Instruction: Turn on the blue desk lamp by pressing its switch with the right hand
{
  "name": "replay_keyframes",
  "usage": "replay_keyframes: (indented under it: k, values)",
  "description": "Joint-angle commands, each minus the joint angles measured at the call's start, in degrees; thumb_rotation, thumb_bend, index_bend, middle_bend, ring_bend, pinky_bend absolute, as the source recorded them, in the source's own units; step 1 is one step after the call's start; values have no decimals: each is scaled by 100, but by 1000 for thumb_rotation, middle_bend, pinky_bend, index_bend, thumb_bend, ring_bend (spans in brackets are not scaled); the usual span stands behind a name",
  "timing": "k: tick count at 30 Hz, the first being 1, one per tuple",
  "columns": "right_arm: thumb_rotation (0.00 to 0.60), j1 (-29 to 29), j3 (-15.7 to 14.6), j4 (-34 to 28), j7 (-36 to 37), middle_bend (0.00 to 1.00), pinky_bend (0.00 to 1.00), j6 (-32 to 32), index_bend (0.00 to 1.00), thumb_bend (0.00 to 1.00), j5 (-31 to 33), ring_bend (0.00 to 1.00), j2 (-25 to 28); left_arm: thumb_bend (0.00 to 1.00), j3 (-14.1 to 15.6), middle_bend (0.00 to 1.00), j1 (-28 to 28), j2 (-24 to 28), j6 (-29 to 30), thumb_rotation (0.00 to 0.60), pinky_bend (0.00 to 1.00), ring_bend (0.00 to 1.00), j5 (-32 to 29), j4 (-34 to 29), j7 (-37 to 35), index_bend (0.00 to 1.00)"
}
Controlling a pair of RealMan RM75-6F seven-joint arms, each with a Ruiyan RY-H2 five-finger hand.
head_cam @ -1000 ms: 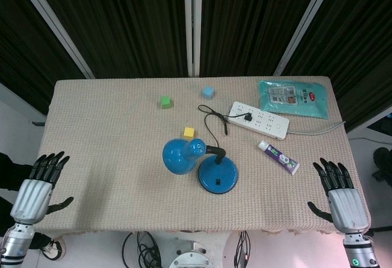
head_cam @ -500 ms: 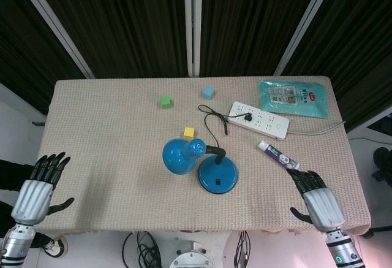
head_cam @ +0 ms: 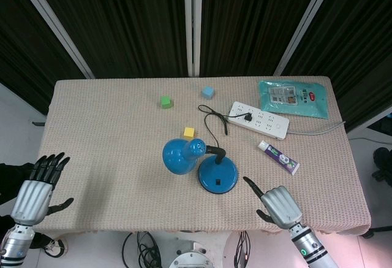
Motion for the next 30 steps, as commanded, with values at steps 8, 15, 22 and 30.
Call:
replay_keyframes:
  k: [8, 15, 22, 30]
  values:
    - [600, 491, 249, 5, -685, 929, 924, -795, 0, 345, 958, 858, -563, 29, -9, 9, -7, -2, -22, 600, 0, 0, -27, 37, -40, 25]
    - [600, 768, 309, 128, -833, 929, 924, -1078, 0, 394, 1341, 858, -853, 28, -13, 9, -6, 15, 7, 600, 0, 0, -15, 56, -127, 25]
    - [600, 934, 306, 164, -1102, 930, 924, -1174, 0, 445, 1781, 858, -1013, 29, -12, 9, 3, 32, 21, 600, 0, 0, -23, 76, -178, 25]
    - [600, 1089, 214, 150, -1263, 930, 923, -1209, 0, 472, 2096, 858, -1073, 28, -20, 9, 9, 48, 35, 600, 0, 0, -29, 68, -193, 25]
